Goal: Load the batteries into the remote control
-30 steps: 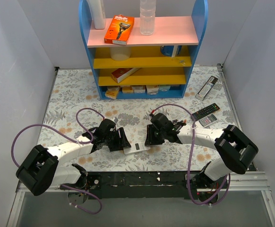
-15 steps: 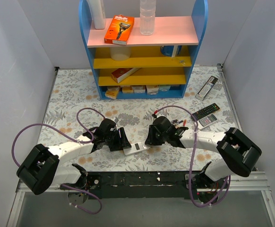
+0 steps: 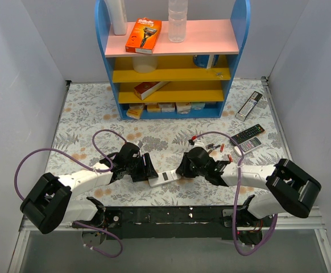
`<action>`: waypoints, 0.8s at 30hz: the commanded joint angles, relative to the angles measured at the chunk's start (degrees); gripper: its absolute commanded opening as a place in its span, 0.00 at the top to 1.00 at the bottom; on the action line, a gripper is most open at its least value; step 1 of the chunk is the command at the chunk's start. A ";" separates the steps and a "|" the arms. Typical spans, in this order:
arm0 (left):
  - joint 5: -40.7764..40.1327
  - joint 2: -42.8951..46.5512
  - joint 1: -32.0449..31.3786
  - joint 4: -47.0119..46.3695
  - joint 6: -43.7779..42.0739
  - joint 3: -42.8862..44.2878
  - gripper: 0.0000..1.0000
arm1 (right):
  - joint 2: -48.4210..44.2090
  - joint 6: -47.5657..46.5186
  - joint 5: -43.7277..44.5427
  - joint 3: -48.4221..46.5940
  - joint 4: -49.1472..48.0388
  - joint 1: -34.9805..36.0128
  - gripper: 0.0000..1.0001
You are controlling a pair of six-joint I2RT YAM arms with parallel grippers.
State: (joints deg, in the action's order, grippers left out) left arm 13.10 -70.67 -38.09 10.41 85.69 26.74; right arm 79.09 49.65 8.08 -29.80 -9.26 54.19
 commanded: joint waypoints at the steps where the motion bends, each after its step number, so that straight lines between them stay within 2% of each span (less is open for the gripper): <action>1: -0.18 -1.57 -0.23 2.06 -0.96 -0.73 0.45 | 0.36 -0.95 1.59 3.34 -6.28 1.18 0.83; 14: -0.97 -0.78 -0.23 2.07 -0.26 -0.90 0.39 | -4.46 0.98 4.66 7.65 -8.15 1.44 0.82; 19: -1.85 0.36 -0.23 2.59 -0.17 -0.64 0.35 | -6.93 -2.09 6.16 4.41 -4.73 1.44 0.78; 24: -2.29 0.36 -0.24 3.03 -0.17 -0.38 0.32 | -8.07 -6.39 6.51 0.89 -0.68 1.44 0.69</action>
State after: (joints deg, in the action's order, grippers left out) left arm 13.69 -70.26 -38.11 9.56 86.39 26.74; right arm 72.66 47.44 12.51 -24.75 -12.80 55.27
